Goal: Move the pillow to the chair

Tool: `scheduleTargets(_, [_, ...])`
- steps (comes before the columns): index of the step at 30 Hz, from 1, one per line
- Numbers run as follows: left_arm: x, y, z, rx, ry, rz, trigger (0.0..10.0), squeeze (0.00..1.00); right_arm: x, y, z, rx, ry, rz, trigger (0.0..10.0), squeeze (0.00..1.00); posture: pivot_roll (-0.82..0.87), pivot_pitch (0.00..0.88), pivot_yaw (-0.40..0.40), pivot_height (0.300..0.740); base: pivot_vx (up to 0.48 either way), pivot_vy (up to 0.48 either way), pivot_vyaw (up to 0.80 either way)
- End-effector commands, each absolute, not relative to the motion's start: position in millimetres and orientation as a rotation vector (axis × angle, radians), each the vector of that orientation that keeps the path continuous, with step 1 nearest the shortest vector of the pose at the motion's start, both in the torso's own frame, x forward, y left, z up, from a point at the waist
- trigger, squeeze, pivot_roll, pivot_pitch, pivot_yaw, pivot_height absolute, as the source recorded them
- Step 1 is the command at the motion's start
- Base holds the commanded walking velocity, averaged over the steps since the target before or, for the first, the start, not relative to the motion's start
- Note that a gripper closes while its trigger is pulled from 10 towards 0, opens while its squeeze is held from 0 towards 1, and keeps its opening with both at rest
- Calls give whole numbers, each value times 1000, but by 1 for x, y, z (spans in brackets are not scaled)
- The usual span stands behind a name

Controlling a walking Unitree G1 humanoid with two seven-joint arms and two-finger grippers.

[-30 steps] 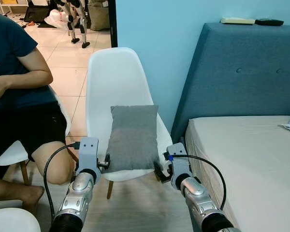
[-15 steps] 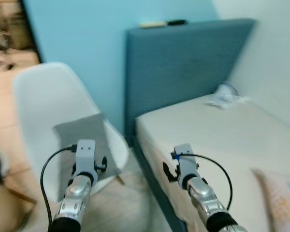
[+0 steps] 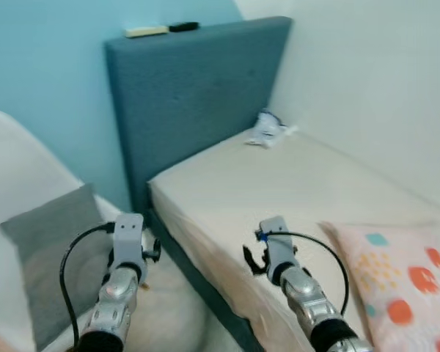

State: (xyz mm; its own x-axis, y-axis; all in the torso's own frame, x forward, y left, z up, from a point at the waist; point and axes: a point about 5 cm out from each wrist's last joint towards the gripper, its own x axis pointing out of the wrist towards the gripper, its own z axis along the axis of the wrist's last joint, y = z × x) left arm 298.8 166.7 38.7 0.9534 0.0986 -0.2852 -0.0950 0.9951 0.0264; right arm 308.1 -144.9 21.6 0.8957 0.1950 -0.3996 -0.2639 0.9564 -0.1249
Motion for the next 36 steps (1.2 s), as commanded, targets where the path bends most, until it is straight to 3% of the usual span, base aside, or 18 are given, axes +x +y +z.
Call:
scheduleTargets(1, [297, 162, 35, 23, 304, 81, 10000, 0, 303, -150, 16, -184, 427, 233, 10000, 0, -55, 96, -54, 740, 0, 0, -800])
scheduleTargets(8, [297, 155, 35, 41, 299, 42, 10000, 0, 298, -156, 12, -176, 443, 217, 10000, 0, -56, 136, -42, 740, 0, 0, -800])
scheduleTargets(11, [300, 148, 44, 56, 254, -14, 10000, 0, 295, -162, 15, -170, 428, 189, 10000, 0, -82, 169, 7, 740, 0, 0, -800])
scheduleTargets(17, [302, 148, 46, 51, 222, -33, 10000, 0, 288, -173, 14, -164, 425, 136, 10000, 0, -105, 165, 26, 740, 0, 0, -800])
scheduleTargets(36, [296, 144, 33, -11, 301, -5, 10000, 0, 297, -165, 25, -217, 386, 178, 10000, 0, -108, 147, -18, 740, 0, 0, -800])
